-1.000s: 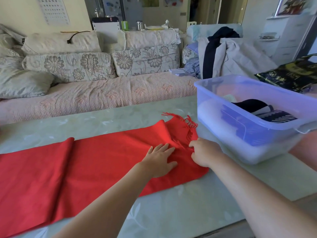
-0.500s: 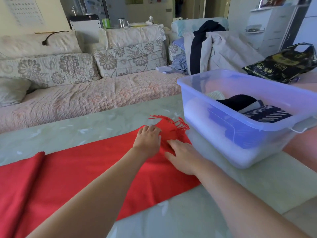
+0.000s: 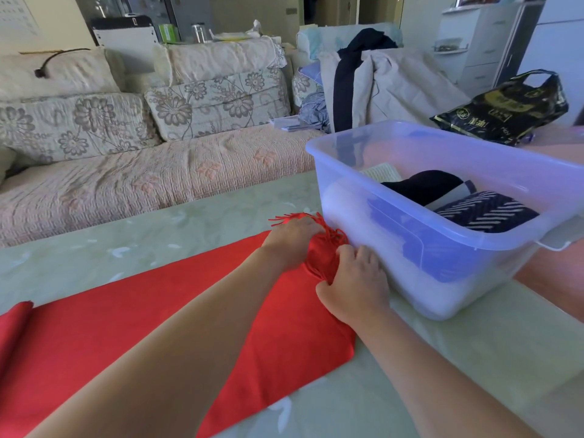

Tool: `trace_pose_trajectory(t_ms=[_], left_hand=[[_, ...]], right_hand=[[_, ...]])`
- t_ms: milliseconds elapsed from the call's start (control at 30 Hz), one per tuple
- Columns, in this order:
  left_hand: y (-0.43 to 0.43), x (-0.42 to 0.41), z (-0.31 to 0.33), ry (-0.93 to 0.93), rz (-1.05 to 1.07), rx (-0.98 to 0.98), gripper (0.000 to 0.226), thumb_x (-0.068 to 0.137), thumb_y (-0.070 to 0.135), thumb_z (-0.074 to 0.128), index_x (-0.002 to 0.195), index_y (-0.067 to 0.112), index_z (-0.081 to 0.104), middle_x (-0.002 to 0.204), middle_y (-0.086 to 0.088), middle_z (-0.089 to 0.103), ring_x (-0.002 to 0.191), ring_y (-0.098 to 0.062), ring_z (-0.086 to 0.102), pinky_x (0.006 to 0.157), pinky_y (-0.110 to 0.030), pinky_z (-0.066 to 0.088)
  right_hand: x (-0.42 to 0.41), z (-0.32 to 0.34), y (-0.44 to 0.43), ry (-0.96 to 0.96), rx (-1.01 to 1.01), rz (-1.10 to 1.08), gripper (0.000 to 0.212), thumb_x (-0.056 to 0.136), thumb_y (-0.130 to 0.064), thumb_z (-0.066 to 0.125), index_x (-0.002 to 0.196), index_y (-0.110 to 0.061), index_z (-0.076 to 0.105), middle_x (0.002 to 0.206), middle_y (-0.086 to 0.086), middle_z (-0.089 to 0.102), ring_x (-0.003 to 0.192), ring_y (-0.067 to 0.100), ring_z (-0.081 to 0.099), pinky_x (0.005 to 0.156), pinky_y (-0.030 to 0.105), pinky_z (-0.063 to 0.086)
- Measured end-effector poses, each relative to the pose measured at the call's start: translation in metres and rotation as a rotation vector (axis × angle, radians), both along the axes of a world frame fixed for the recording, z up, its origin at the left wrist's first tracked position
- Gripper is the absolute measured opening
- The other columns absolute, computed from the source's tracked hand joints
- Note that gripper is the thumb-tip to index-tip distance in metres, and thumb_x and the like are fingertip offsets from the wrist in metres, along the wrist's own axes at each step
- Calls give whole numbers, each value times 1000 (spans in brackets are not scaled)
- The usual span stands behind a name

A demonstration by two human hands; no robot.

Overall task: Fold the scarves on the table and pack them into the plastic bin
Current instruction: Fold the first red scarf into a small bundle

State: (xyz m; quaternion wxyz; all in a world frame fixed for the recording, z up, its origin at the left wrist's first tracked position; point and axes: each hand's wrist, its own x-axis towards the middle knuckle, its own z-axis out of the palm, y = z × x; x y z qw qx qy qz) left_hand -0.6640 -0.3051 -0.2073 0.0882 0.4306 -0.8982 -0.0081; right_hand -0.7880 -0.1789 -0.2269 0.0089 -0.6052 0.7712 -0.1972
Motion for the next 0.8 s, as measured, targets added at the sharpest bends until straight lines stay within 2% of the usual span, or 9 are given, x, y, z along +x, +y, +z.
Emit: trace_pose_trajectory(t_ms=[133,200,300,367,433,500,567,633,800], left_hand=[[4,-19,3,-322,-196,-91,59,96,8,42,148,34,35,154,11,33,122,-22,50,90,-37,45],[2,-25,5,-353,-224,-138,55,96,11,43,146,34,38,145,7,43,117,-23,55,81,-37,47],[-1,-22,10,-222,-177,-145,42,97,18,46,135,35,52,122,3,58,112,-22,58,75,-32,42],[0,-12,16,-113,-126,-178,32,98,22,48,122,34,64,112,2,58,108,-22,58,70,-29,36],[4,4,27,22,-85,-202,23,94,23,54,108,28,71,104,-2,58,102,-25,60,65,-31,40],[7,27,39,172,-37,-195,17,88,17,60,100,19,73,101,-5,59,94,-28,61,63,-32,41],[15,56,53,259,-40,-202,14,82,11,61,93,12,70,97,-7,60,86,-31,62,64,-35,47],[27,88,66,306,-33,-209,12,78,7,61,88,9,67,91,-8,60,79,-32,62,65,-40,50],[74,177,81,335,118,-283,18,75,-7,67,85,8,68,87,-6,61,74,-26,62,64,-35,50]], right_hand=[[-7,12,3,-75,95,-27,38,80,-32,60,114,-15,58,115,8,63,110,28,61,83,33,50],[-7,14,6,-135,78,-12,29,82,-24,58,108,-15,64,108,6,68,104,29,64,77,32,50],[-2,16,5,-160,19,-20,25,84,-19,54,104,-17,70,102,5,71,100,30,66,74,31,49],[0,20,2,-158,-17,-16,24,88,-18,52,99,-17,73,97,4,72,95,29,68,69,30,46],[2,29,0,-234,-71,-4,24,89,-16,53,98,-18,75,97,2,74,95,28,67,70,29,45],[8,40,1,-386,-122,40,20,93,-16,55,97,-20,74,103,0,74,100,26,66,79,30,50],[21,51,1,-520,-158,101,18,96,-17,54,96,-22,72,105,-3,73,102,22,65,81,28,48],[40,60,2,-592,-177,165,18,97,-20,53,97,-24,71,106,-7,73,100,17,65,80,26,46],[105,81,14,-711,-123,356,13,94,-22,57,90,-28,68,95,-12,72,91,9,66,75,22,44]])
